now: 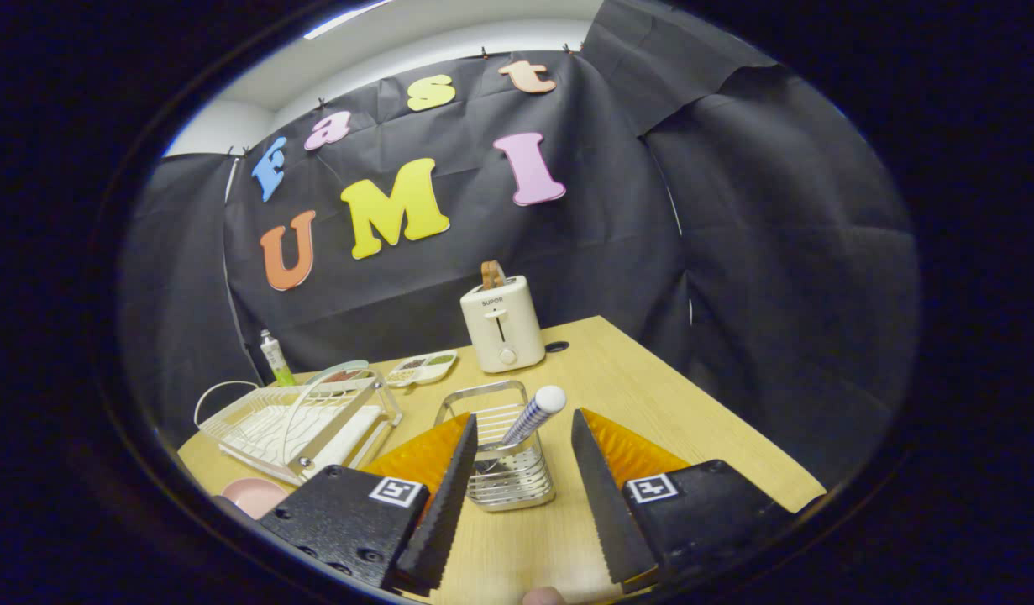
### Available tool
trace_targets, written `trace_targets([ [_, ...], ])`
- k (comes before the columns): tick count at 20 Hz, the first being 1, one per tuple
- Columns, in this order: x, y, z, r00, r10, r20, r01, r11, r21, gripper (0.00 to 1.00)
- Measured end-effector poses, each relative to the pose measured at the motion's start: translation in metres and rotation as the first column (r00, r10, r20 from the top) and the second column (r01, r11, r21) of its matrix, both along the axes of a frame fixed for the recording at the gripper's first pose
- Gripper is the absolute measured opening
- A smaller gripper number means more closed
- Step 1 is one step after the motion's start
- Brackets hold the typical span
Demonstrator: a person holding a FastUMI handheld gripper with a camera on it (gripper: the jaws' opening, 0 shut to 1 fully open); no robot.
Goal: Take the plate from the dish rack, then take the spoon from the basket and place it into the plate.
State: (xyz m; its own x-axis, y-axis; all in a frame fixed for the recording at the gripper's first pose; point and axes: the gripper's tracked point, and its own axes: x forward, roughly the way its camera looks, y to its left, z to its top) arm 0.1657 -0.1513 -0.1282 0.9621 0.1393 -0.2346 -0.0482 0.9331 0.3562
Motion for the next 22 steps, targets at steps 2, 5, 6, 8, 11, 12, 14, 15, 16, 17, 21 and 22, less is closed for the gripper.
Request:
trace_targets([
  [2,0.003,-0.001,0.004,1.000,0.000,0.004,-0.001,1.000,0.031,0.57],
  [5,0.008,-0.001,0.008,1.000,-0.007,0.001,0.007,0.998,0.063,0.32],
  [6,0.007,0.003,0.011,1.000,0.005,0.003,-0.006,0.997,0.083,0.27],
  [8,0.007,0.008,0.017,1.000,0.022,-0.003,-0.022,0.995,0.098,0.21],
  [11,0.009,0.010,0.028,1.000,0.021,0.001,-0.021,0.999,0.050,0.14],
  [12,0.008,0.013,0.033,1.000,0.022,0.002,-0.022,0.999,0.043,0.14],
  [14,0.009,0.010,0.045,1.000,-0.002,0.011,0.001,1.000,0.022,0.12],
  [15,0.008,0.004,0.053,1.000,-0.022,0.018,0.022,1.000,0.004,0.11],
  [16,0.004,0.000,0.062,0.999,-0.042,0.028,0.042,0.999,-0.014,0.11],
  [17,0.000,-0.004,0.073,0.997,-0.063,0.044,0.064,0.998,-0.028,0.11],
  [21,-0.031,-0.001,0.129,0.988,-0.087,0.130,0.095,0.994,-0.053,0.10],
  [22,-0.042,0.009,0.140,0.987,-0.070,0.147,0.079,0.995,-0.055,0.10],
])
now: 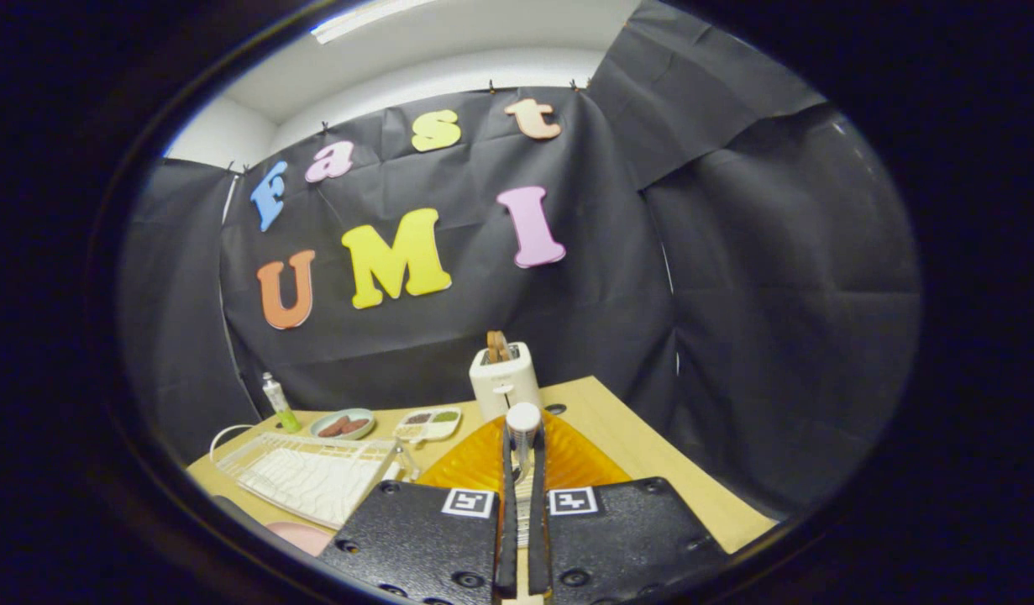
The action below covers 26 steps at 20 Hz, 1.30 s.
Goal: Take the plate from the dish rack, then take the spoon from the basket and place it into the plate.
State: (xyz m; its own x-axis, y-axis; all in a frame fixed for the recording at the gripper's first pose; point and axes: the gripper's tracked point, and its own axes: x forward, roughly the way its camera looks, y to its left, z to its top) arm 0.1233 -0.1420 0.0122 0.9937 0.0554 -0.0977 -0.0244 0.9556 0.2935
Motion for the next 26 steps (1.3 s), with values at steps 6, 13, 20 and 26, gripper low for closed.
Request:
trace_targets([
  [6,-0.060,0.098,0.037,0.975,0.220,0.013,-0.220,0.975,-0.019,0.10],
  [13,-0.109,0.215,-0.024,0.873,0.469,-0.132,-0.478,0.878,-0.041,0.10],
  [20,-0.121,0.261,-0.098,0.796,0.544,-0.266,-0.559,0.829,0.020,0.10],
  [26,-0.113,0.254,-0.108,0.797,0.526,-0.298,-0.537,0.842,0.051,0.17],
])
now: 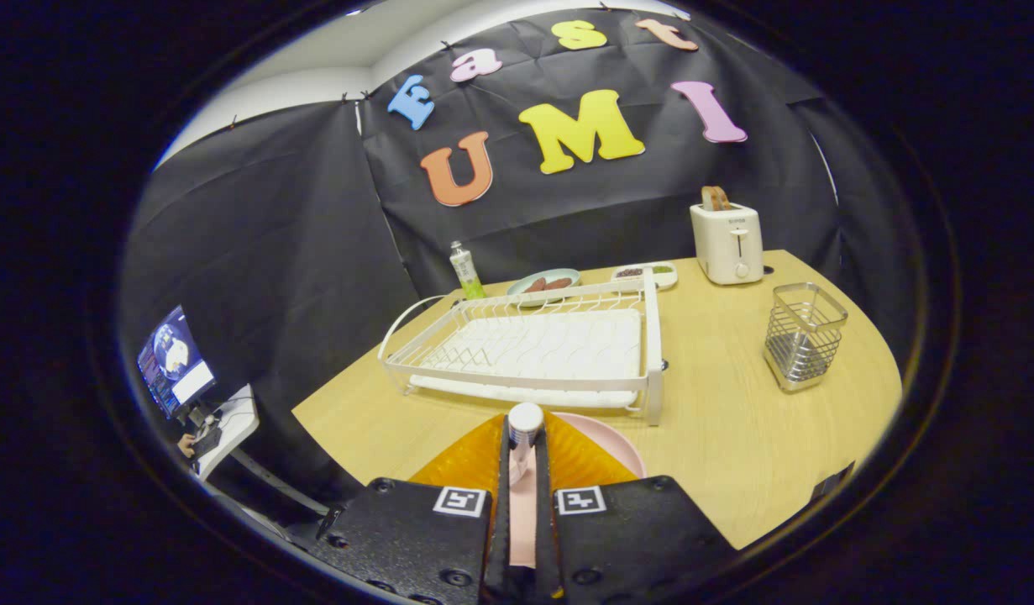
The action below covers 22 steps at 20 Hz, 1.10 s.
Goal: Take the plate from the dish rack, then take the spoon from the basket and place it into the plate.
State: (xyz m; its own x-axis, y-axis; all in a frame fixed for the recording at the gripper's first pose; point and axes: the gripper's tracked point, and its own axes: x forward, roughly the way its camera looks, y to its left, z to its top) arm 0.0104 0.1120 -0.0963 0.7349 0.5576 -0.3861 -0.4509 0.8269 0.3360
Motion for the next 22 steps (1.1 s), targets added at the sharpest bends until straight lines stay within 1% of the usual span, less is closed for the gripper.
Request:
trace_targets([
  [1,0.001,-0.005,0.001,1.000,-0.011,0.003,0.011,1.000,0.002,0.21],
  [2,0.003,-0.010,0.001,1.000,-0.028,0.007,0.028,1.000,-0.001,0.22],
  [4,0.009,-0.023,0.004,0.997,-0.072,0.027,0.072,0.997,-0.012,0.35],
  [5,0.012,-0.029,0.007,0.995,-0.096,0.041,0.097,0.995,-0.024,0.52],
  [7,0.018,-0.039,0.015,0.986,-0.148,0.083,0.151,0.988,-0.041,0.75],
  [8,0.021,-0.041,0.019,0.980,-0.168,0.106,0.174,0.984,-0.046,0.78],
  [9,0.021,-0.044,0.026,0.973,-0.190,0.133,0.199,0.979,-0.051,0.86],
  [11,0.025,-0.049,0.040,0.953,-0.238,0.190,0.253,0.966,-0.059,0.97],
  [14,0.023,-0.057,0.066,0.906,-0.310,0.288,0.337,0.940,-0.051,1.00],
  [17,0.018,-0.063,0.102,0.840,-0.375,0.392,0.418,0.908,-0.025,1.00],
  [19,0.008,-0.057,0.118,0.805,-0.397,0.441,0.445,0.895,-0.007,1.00],
  [22,-0.006,-0.039,0.134,0.773,-0.395,0.496,0.460,0.888,-0.011,1.00],
])
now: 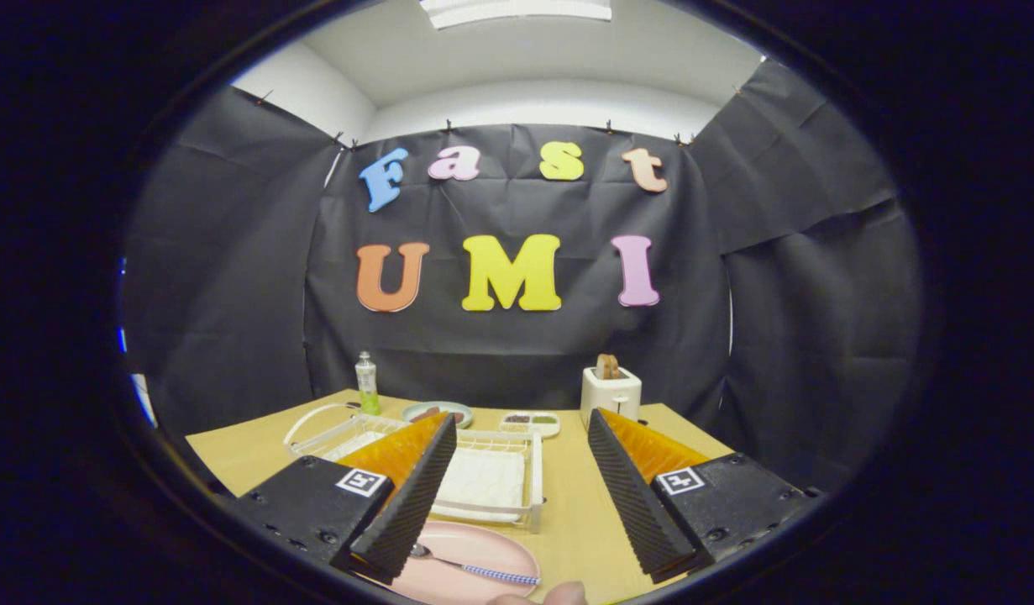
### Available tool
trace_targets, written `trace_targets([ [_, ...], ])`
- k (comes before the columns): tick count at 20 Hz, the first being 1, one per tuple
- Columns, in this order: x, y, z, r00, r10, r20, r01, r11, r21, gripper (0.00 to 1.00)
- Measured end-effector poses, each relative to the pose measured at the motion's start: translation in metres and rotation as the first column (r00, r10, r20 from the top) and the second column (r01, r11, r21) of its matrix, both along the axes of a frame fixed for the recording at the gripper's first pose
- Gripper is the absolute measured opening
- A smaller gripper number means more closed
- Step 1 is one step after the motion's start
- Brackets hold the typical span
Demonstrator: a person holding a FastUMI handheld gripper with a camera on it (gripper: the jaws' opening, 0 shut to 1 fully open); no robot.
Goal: Take the plate from the dish rack, then take the spoon from the basket and place it into the plate.
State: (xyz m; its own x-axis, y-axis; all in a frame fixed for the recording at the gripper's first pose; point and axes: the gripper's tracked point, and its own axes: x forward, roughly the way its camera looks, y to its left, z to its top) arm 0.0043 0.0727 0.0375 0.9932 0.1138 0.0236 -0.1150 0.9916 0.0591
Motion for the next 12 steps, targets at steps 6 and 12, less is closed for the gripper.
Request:
trace_targets([
  [6,-0.028,0.032,0.024,0.997,-0.014,0.078,0.017,0.999,-0.036,1.00],
  [12,-0.038,0.045,0.024,0.996,-0.029,0.086,0.031,0.999,-0.018,1.00],
])
